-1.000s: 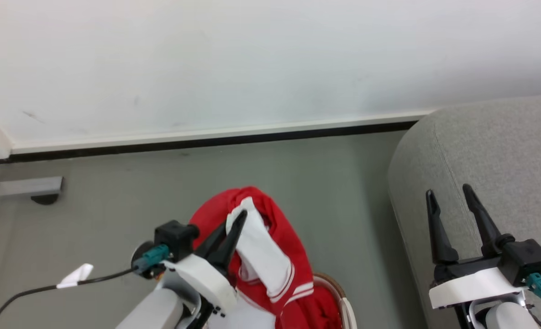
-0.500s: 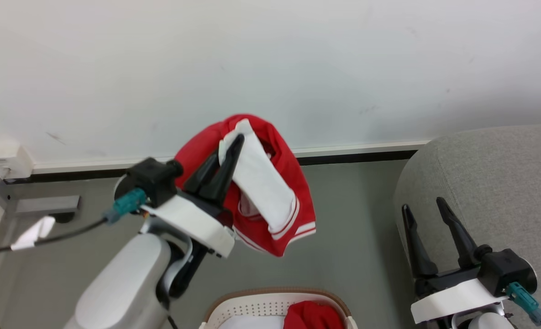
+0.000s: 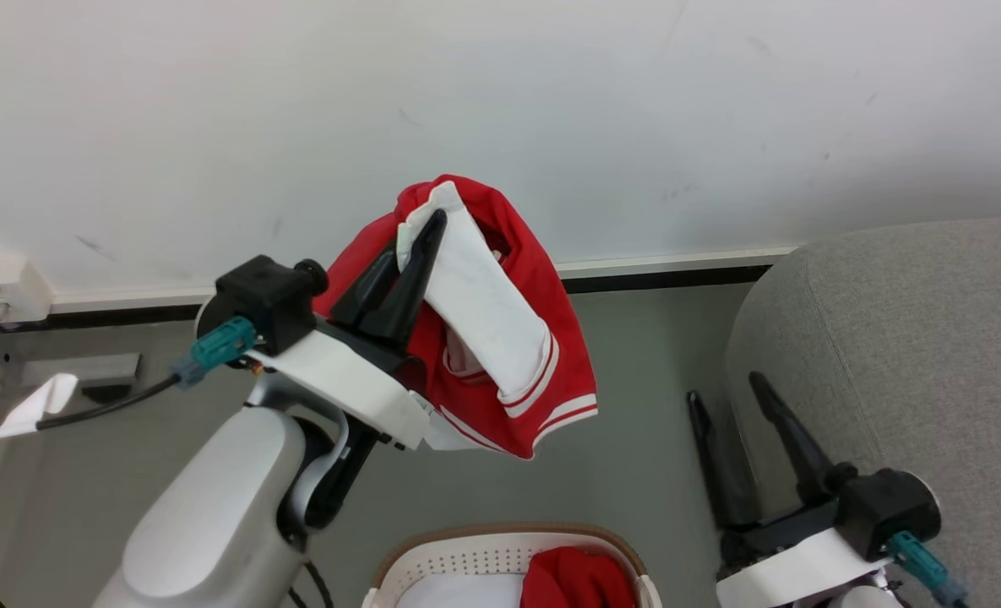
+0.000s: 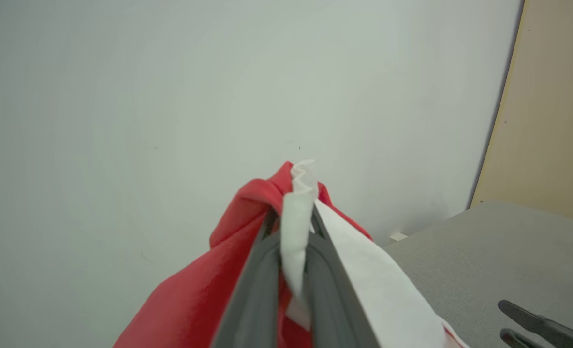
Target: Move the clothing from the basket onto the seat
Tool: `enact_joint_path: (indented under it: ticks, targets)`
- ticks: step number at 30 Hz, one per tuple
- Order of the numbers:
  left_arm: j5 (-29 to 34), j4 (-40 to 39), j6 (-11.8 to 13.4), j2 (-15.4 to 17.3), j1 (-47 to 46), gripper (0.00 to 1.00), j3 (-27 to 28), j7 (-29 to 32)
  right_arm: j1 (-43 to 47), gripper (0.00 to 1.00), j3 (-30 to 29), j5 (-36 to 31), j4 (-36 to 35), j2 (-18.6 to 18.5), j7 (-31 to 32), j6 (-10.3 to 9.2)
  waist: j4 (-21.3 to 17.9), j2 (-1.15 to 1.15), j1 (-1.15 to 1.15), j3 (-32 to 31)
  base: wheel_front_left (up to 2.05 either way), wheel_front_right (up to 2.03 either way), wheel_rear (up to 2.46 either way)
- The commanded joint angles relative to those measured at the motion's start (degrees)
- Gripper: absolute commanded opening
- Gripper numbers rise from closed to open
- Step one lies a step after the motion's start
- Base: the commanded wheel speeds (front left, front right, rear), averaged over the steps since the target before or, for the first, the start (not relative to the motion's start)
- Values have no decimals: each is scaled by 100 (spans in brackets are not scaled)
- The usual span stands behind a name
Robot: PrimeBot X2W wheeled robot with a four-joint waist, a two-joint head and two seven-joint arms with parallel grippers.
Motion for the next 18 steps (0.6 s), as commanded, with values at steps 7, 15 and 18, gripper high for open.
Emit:
enact_joint_path:
  ticks: [7, 15, 18]
  targets:
    - [-4, 38, 5, -6, -86, 0, -76, 25, -210, 100, 1150, 288, 11, -206, -15, -14, 72, 0, 0, 94, 0, 0, 0]
    - [-21, 223, -57, -194, -158, 0, -252, -21, -600, 100, 2327, 716, 326, -248, 54, -14, 271, 0, 0, 98, 0, 0, 0]
    - [-3, 275, -103, -298, -189, 0, -355, -20, -799, 100, 2467, 753, 611, -180, 49, -14, 371, 0, 0, 98, 0, 0, 0]
